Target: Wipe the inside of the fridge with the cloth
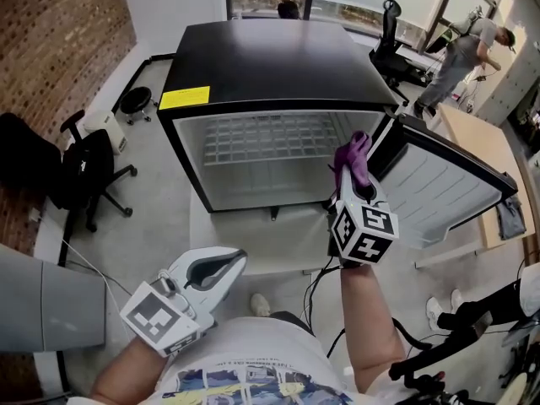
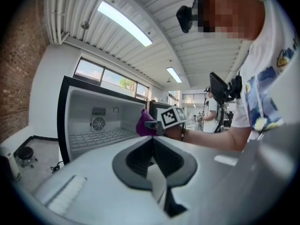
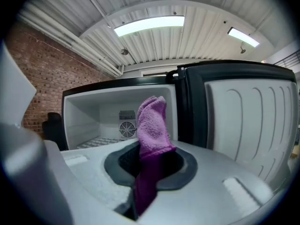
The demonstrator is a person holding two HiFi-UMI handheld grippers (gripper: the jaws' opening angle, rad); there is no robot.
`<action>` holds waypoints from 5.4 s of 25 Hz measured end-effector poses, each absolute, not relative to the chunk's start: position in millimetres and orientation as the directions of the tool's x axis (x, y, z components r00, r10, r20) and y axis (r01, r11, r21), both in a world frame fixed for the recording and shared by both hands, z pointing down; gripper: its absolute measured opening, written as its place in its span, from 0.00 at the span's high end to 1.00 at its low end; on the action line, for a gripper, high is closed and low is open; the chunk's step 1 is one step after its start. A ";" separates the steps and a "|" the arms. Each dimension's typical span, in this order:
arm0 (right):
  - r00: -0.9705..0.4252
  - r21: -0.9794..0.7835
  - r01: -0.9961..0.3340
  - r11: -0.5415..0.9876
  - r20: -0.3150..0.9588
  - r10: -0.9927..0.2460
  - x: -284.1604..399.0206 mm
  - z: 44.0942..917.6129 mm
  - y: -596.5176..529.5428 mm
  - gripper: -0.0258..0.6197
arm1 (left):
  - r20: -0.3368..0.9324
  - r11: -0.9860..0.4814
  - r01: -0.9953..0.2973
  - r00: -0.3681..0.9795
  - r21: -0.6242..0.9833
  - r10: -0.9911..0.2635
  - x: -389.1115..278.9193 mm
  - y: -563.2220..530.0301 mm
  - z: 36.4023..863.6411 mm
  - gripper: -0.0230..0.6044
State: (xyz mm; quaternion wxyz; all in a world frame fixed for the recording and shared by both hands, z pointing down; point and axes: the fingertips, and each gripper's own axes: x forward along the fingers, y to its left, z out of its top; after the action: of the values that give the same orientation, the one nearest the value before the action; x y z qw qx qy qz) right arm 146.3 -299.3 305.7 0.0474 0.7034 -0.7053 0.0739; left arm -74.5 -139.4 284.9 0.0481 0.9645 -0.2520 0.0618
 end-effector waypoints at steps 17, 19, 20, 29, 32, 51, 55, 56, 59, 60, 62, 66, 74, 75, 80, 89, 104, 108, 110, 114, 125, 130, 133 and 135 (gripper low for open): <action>0.078 -0.094 -0.991 -0.095 0.167 -0.983 159.4 305.5 -371.9 0.88 | 0.157 -0.835 -0.546 0.832 0.067 -0.531 -83.8 -162.1 285.7 0.95; 0.078 -0.098 -0.991 -0.095 0.165 -0.983 158.1 304.9 -378.6 0.88 | 0.161 -0.834 -0.548 0.830 0.067 -0.533 -84.1 -163.1 286.0 0.95; 0.077 -0.100 -0.991 -0.094 0.166 -0.983 157.2 304.8 -381.9 0.88 | 0.163 -0.833 -0.550 0.829 0.067 -0.534 -84.4 -163.0 286.1 0.95; 0.066 -0.080 -0.994 -0.081 0.169 -0.983 150.0 302.1 -411.3 0.88 | 0.166 -0.819 -0.569 0.817 0.076 -0.553 -89.4 -165.4 285.3 0.95; 0.059 -0.074 -0.995 -0.072 0.166 -0.984 147.4 301.2 -419.1 0.88 | 0.162 -0.816 -0.573 0.815 0.076 -0.557 -89.3 -166.9 284.4 0.95; -0.018 -0.066 -0.998 0.010 0.128 -0.992 133.8 298.8 -473.1 0.88 | 0.181 -0.795 -0.602 0.792 0.069 -0.584 -91.4 -173.4 285.1 0.95; -0.016 -0.047 -0.999 0.009 0.130 -0.991 133.5 299.0 -483.5 0.88 | 0.183 -0.789 -0.610 0.786 0.072 -0.590 -92.1 -175.6 286.4 0.95; -0.011 -0.047 -0.999 0.004 0.138 -0.990 134.2 301.0 -485.8 0.88 | 0.183 -0.788 -0.611 0.785 0.074 -0.592 -92.2 -176.1 286.8 0.95; -0.015 -0.045 -0.999 0.007 0.170 -0.985 134.2 310.4 -492.5 0.88 | 0.184 -0.786 -0.614 0.783 0.074 -0.595 -92.6 -176.0 286.6 0.95; -0.022 -0.044 -0.999 0.014 0.179 -0.984 132.6 313.3 -494.6 0.88 | 0.183 -0.784 -0.616 0.782 0.075 -0.596 -93.0 -175.7 285.5 0.95; -0.042 -0.050 -0.998 0.032 0.206 -0.978 127.5 320.2 -498.5 0.88 | 0.178 -0.777 -0.623 0.778 0.089 -0.603 -93.8 -175.3 282.3 0.95; -0.091 -0.053 -0.995 0.081 0.233 -0.968 110.9 323.9 -505.4 0.88 | 0.181 -0.767 -0.636 0.767 0.083 -0.616 -99.3 -176.2 282.4 0.95; -0.162 -0.007 -0.986 0.165 0.240 -0.957 76.8 324.3 -507.5 0.88 | 0.171 -0.749 -0.657 0.751 0.090 -0.638 -106.4 -174.4 281.5 0.95; -0.171 0.002 -0.984 0.176 0.235 -0.957 71.9 322.3 -507.3 0.88 | 0.172 -0.749 -0.658 0.749 0.082 -0.639 -108.2 -173.8 282.5 0.95; -0.227 0.039 -0.970 0.241 0.221 -0.948 42.7 316.8 -504.6 0.88 | 0.177 -0.735 -0.669 0.741 0.113 -0.647 -108.0 -170.0 280.8 0.95; -0.316 0.080 -0.937 0.341 0.229 -0.921 -4.9 316.8 -502.8 0.88 | 0.176 -0.701 -0.704 0.709 0.113 -0.683 -121.5 -165.6 279.6 0.95; -0.463 0.099 -0.864 0.493 0.227 -0.857 -83.4 316.0 -498.4 0.88 | 0.161 -0.644 -0.749 0.662 0.155 -0.732 -142.1 -154.1 277.5 0.95; -0.514 0.111 -0.830 0.547 0.229 -0.827 -103.6 315.9 -496.4 0.88 | 0.162 -0.636 -0.756 0.654 0.155 -0.739 -146.7 -151.8 277.6 0.95; -0.543 0.110 -0.809 0.577 0.232 -0.807 -112.9 317.2 -495.0 0.88 | 0.164 -0.628 -0.762 0.648 0.158 -0.744 -148.8 -151.0 278.8 0.95; -0.595 0.109 -0.769 0.630 0.238 -0.768 -128.2 318.9 -491.8 0.88 | 0.162 -0.616 -0.771 0.636 0.157 -0.754 -151.9 -150.0 280.4 0.95; -0.660 0.109 -0.709 0.697 0.243 -0.710 -143.0 321.1 -474.7 0.88 | 0.161 -0.595 -0.787 0.616 0.162 -0.771 -159.6 -138.1 279.8 0.95; -0.685 0.122 -0.686 0.717 0.224 -0.693 -147.2 315.7 -459.3 0.88 | 0.160 -0.609 -0.776 0.630 0.165 -0.759 -159.5 -130.7 278.9 0.95; -0.694 0.126 -0.676 0.726 0.222 -0.685 -147.2 316.1 -449.4 0.88 | 0.163 -0.620 -0.767 0.641 0.163 -0.750 -158.6 -126.0 279.0 0.95; -0.699 0.126 -0.670 0.731 0.222 -0.679 -147.1 316.2 -441.9 0.88 | 0.164 -0.626 -0.762 0.647 0.165 -0.745 -158.9 -122.2 278.8 0.95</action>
State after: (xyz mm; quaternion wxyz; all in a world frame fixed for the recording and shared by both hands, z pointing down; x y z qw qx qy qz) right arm -147.1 -441.9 316.2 0.1275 0.3662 -0.9216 -0.0175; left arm -158.9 -122.2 278.8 0.1102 0.9008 -0.4182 0.0401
